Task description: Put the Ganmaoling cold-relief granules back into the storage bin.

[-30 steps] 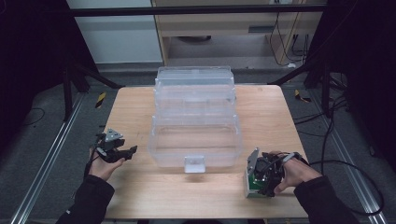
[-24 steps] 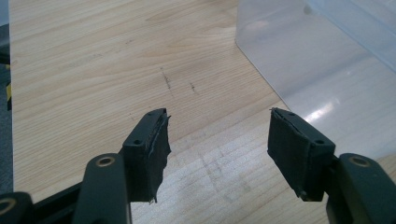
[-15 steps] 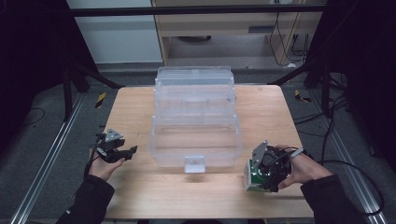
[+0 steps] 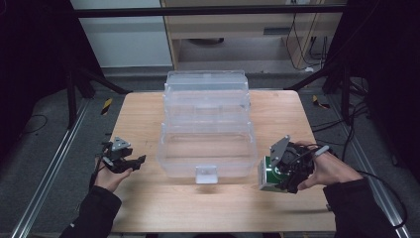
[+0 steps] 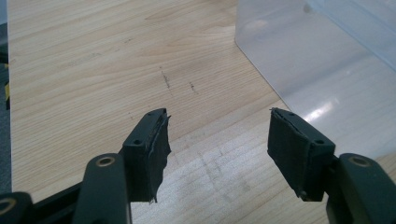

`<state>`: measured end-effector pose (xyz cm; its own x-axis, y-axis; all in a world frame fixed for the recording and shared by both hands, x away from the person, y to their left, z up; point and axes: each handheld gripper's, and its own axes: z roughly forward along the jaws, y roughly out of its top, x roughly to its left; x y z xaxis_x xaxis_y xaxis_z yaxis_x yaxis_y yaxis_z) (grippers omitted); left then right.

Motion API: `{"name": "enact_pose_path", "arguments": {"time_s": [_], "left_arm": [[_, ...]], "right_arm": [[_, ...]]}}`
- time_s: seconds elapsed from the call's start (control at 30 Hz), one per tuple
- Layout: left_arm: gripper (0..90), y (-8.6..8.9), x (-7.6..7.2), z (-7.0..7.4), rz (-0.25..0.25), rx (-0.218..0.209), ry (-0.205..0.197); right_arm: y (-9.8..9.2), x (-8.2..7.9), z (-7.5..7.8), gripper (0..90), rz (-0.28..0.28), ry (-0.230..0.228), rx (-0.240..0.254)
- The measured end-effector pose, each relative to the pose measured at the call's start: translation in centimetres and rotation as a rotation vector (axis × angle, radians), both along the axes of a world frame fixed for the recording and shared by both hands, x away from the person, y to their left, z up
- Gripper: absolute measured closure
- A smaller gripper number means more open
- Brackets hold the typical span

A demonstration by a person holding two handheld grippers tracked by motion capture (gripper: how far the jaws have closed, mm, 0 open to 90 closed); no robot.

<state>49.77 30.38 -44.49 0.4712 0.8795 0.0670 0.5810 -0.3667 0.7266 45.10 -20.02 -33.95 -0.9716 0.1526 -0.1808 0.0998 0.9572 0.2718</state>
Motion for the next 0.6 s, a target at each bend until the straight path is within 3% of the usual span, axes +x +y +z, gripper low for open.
{"name": "enact_pose_path", "arguments": {"time_s": [0.27,0.6], "left_arm": [[37.8,0.0,0.0,0.0,-0.002,0.000,0.002],[37.9,0.2,0.0,0.0,0.002,-0.006,0.003]], "right_arm": [[0.7,1.2,2.1,16.3,0.000,-0.027,0.015],[1.8,3.0,3.1,16.4,0.007,-0.036,0.010]]}}
